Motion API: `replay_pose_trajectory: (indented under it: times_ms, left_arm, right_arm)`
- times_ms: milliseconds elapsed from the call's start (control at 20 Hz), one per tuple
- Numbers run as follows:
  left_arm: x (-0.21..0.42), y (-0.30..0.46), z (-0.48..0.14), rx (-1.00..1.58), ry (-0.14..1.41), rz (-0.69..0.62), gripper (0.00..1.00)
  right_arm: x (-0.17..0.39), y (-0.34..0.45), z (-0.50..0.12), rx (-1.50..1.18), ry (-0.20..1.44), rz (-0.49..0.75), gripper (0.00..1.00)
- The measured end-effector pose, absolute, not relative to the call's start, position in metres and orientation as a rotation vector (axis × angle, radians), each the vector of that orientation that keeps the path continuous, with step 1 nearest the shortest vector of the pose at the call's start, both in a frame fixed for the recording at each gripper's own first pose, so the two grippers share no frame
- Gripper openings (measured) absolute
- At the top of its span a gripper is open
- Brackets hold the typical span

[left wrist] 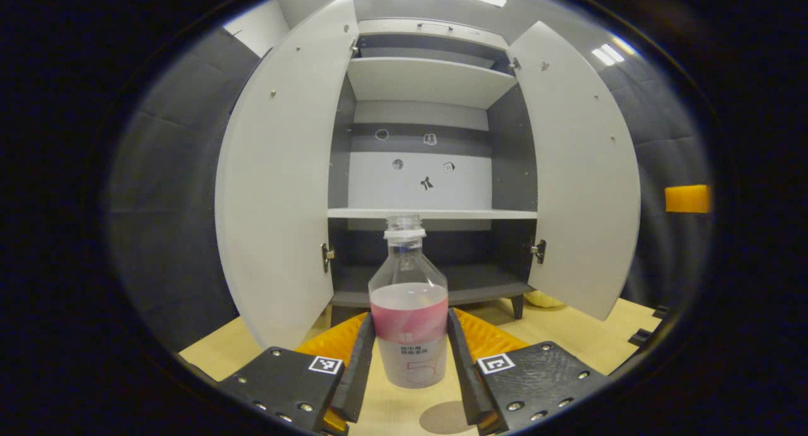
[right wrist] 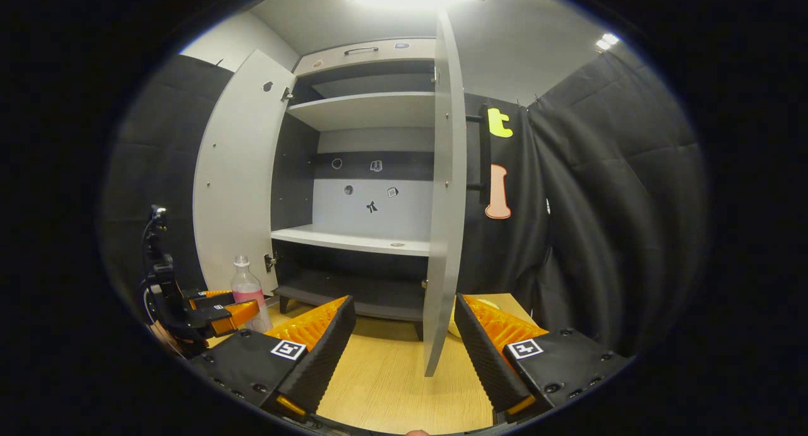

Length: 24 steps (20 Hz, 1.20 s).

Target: Grasp the bottle in the cabinet with the left hand and place it on the coaster, then close the right door with the right hand and the left door with the left hand.

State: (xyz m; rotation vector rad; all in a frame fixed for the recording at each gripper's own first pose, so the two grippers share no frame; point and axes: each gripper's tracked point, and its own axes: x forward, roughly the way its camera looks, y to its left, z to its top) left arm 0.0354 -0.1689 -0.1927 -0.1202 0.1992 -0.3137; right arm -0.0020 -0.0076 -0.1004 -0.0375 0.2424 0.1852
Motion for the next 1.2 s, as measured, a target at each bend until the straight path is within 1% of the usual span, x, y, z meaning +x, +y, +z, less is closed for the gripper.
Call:
replay_pose_trajectory:
  times_ms: [250, 300, 400, 450, 500, 700, 750, 950, 1000, 1050, 1100, 1150, 1200]
  left_arm:
    - [0.011, -0.198, -0.224, -0.12, 0.218, -0.394, 0.62]
    - [0.008, -0.205, -0.233, -0.12, 0.229, -0.407, 0.62]
    - [-0.001, -0.217, -0.251, -0.129, 0.257, -0.426, 0.62]
    - [-0.005, -0.222, -0.26, -0.128, 0.269, -0.434, 0.62]
    - [-0.009, -0.227, -0.268, -0.123, 0.277, -0.441, 0.62]
    - [-0.023, -0.238, -0.301, -0.104, 0.329, -0.445, 0.62]
    - [-0.024, -0.238, -0.299, -0.104, 0.309, -0.44, 0.62]
    - [-0.032, -0.239, -0.3, -0.079, 0.309, -0.437, 0.63]
    - [-0.033, -0.238, -0.3, -0.076, 0.312, -0.436, 0.56]
    - [-0.035, -0.238, -0.3, -0.072, 0.316, -0.434, 0.7]
    - [-0.037, -0.237, -0.301, -0.068, 0.322, -0.431, 0.63]
    - [-0.039, -0.237, -0.3, -0.063, 0.325, -0.426, 0.7]
    - [-0.04, -0.236, -0.3, -0.057, 0.327, -0.417, 0.65]
  right_arm:
    - [-0.005, -0.004, -0.109, -0.071, 0.274, 0.204, 1.0]
    - [-0.005, -0.005, -0.113, -0.082, 0.286, 0.208, 0.96]
    - [-0.007, -0.008, -0.119, -0.1, 0.311, 0.208, 0.96]
    - [-0.008, -0.008, -0.121, -0.102, 0.321, 0.213, 1.0]
    - [-0.01, -0.007, -0.124, -0.106, 0.333, 0.22, 1.0]
    - [-0.012, -0.007, -0.131, -0.145, 0.36, 0.243, 1.0]
    - [-0.012, -0.006, -0.132, -0.147, 0.366, 0.246, 1.0]
    - [-0.014, 0.002, -0.138, -0.144, 0.382, 0.27, 1.0]
    - [-0.015, 0.003, -0.139, -0.138, 0.383, 0.274, 1.0]
    - [-0.015, 0.004, -0.139, -0.132, 0.384, 0.278, 1.0]
    - [-0.015, 0.004, -0.14, -0.128, 0.385, 0.281, 1.0]
    - [-0.014, 0.004, -0.139, -0.125, 0.384, 0.28, 1.0]
    - [-0.013, 0.003, -0.139, -0.122, 0.382, 0.276, 1.0]
